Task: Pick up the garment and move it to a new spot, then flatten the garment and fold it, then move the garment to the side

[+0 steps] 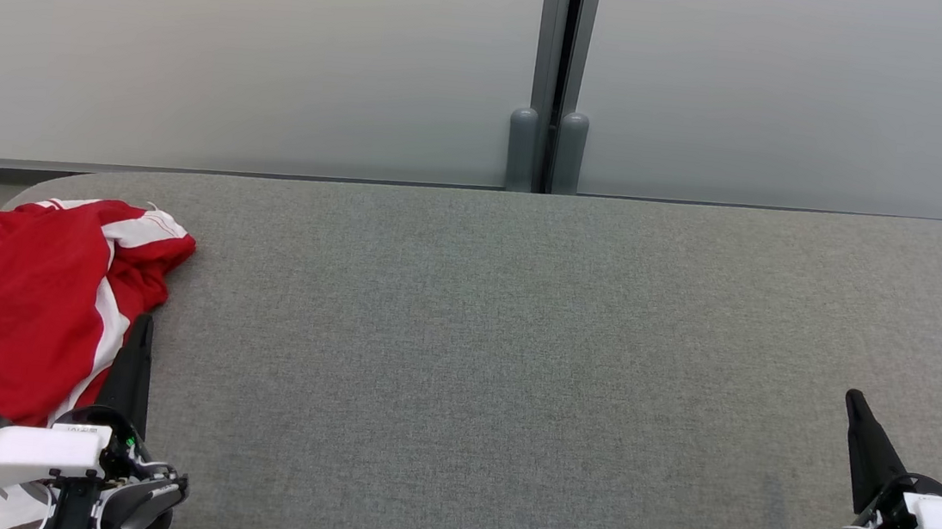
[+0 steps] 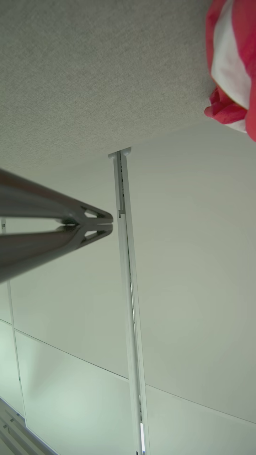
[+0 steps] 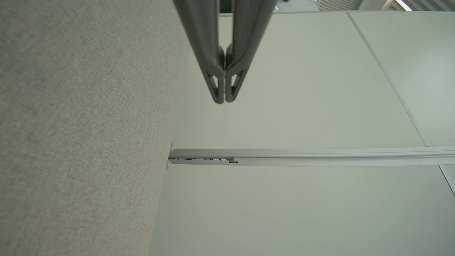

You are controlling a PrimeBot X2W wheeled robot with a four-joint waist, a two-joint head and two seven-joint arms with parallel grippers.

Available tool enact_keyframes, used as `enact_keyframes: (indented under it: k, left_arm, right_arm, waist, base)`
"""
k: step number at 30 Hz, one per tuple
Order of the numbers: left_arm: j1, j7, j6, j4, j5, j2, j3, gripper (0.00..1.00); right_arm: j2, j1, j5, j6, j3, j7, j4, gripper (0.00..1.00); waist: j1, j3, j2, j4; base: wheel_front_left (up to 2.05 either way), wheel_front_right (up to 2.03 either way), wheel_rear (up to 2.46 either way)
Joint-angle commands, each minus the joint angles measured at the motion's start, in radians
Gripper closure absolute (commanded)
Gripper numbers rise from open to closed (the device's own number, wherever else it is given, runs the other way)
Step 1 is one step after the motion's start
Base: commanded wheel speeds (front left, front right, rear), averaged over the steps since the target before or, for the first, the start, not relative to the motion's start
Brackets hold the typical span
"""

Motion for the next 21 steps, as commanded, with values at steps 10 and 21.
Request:
enact_keyframes:
  k: [10, 21]
  left_arm:
    - [-0.015, 0.003, -0.003, 0.0, -0.001, 0.006, 0.003, 1.0]
    - [-0.015, 0.003, -0.003, 0.0, -0.001, 0.006, 0.003, 1.0]
  right_arm:
    - [-0.009, -0.005, 0.002, 0.0, 0.0, 0.003, 0.002, 1.0]
    - [-0.009, -0.005, 0.002, 0.0, 0.0, 0.003, 0.002, 1.0]
  waist:
    - [0.0, 0.0, 0.0, 0.0]
    - [0.0, 0.0, 0.0, 0.0]
  base:
    - [0.0, 0.0, 0.0]
    - [0.0, 0.0, 0.0]
